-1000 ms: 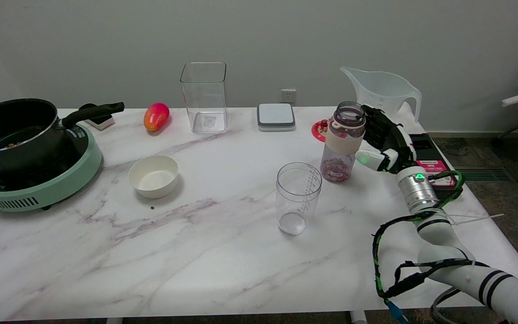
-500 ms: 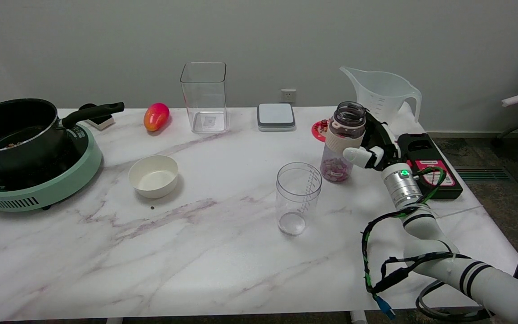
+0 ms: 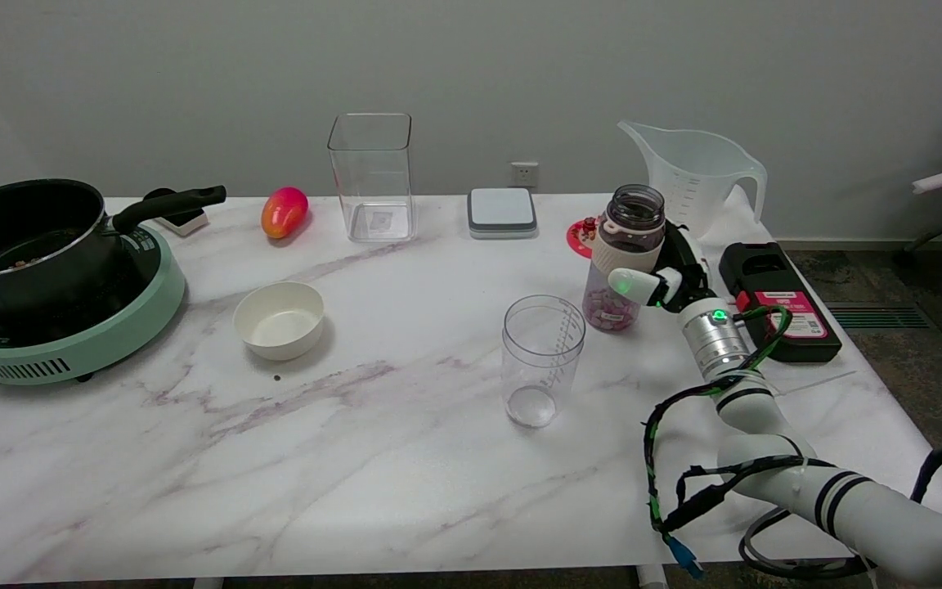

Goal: Pick up the black bottle.

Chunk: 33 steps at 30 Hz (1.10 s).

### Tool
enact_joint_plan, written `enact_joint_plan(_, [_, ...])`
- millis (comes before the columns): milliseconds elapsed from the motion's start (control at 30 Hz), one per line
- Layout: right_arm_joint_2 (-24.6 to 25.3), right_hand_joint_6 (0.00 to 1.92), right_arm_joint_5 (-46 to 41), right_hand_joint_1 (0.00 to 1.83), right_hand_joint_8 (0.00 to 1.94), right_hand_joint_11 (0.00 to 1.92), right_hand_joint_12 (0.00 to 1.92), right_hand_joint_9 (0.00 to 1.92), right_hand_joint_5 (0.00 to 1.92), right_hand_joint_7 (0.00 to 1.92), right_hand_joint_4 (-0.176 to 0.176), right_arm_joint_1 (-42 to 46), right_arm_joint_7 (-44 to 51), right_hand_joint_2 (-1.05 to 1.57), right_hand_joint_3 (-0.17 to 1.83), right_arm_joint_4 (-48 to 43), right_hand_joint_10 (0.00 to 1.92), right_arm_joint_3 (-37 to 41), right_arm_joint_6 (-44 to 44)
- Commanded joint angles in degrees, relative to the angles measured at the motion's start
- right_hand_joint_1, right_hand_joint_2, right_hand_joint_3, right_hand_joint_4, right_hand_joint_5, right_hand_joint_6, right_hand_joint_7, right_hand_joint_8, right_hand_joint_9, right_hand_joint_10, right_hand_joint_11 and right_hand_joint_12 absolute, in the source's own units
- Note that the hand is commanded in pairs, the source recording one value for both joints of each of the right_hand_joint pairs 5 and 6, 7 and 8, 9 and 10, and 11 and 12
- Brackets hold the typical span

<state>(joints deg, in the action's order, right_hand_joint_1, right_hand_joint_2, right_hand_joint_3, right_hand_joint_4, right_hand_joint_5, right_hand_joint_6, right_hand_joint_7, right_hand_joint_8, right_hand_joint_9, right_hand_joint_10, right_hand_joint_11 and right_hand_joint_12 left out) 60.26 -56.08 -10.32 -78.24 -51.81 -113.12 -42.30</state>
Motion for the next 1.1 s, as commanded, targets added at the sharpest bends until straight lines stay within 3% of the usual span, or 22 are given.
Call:
enact_joint_plan(33, [1.7,0.38,0.67,1.27,0.46,0.6,0.6,0.51,0.38,0.46,0.0,-1.8,-0.72,-0.59,1.14,2.33,0.51,-0.69,0.59])
enact_joint_plan(567, [2.12,0.47,0.53,1.33,0.56,0.6,0.6,0.52,0.47,0.56,0.0,-2.52,-0.72,-0.31,1.1,3.64,0.52,-0.69,1.5])
enact_joint_plan(700, [2.12,0.52,0.21,1.35,0.65,0.61,0.61,0.52,0.52,0.65,0.0,-2.46,-0.72,-0.15,1.04,3.72,0.52,-0.57,1.5])
enact_joint_plan(767, [2.12,0.57,0.19,1.36,0.73,0.7,0.7,0.53,0.57,0.73,0.0,-2.36,-0.72,0.01,0.98,3.72,0.53,-0.39,1.5])
enact_joint_plan(833, [2.12,0.62,0.19,1.36,0.84,0.75,0.75,0.63,0.62,0.84,0.0,-2.21,-0.72,0.15,0.88,3.71,0.63,-0.15,1.38])
enact_joint_plan(867, [2.12,0.69,0.19,1.36,0.98,0.81,0.81,0.86,0.69,0.98,0.0,-2.14,-0.72,0.35,0.71,3.71,0.86,-0.13,1.23])
enact_joint_plan(933, [2.12,0.74,0.19,1.36,1.04,0.84,0.84,0.95,0.74,1.04,0.0,-2.06,-0.72,0.45,0.63,3.71,0.95,-0.05,0.97])
enact_joint_plan(1100, [2.12,1.12,0.19,1.35,1.34,1.04,1.04,1.22,1.12,1.34,0.0,-1.89,-1.18,0.78,0.7,3.04,1.22,0.03,-0.09])
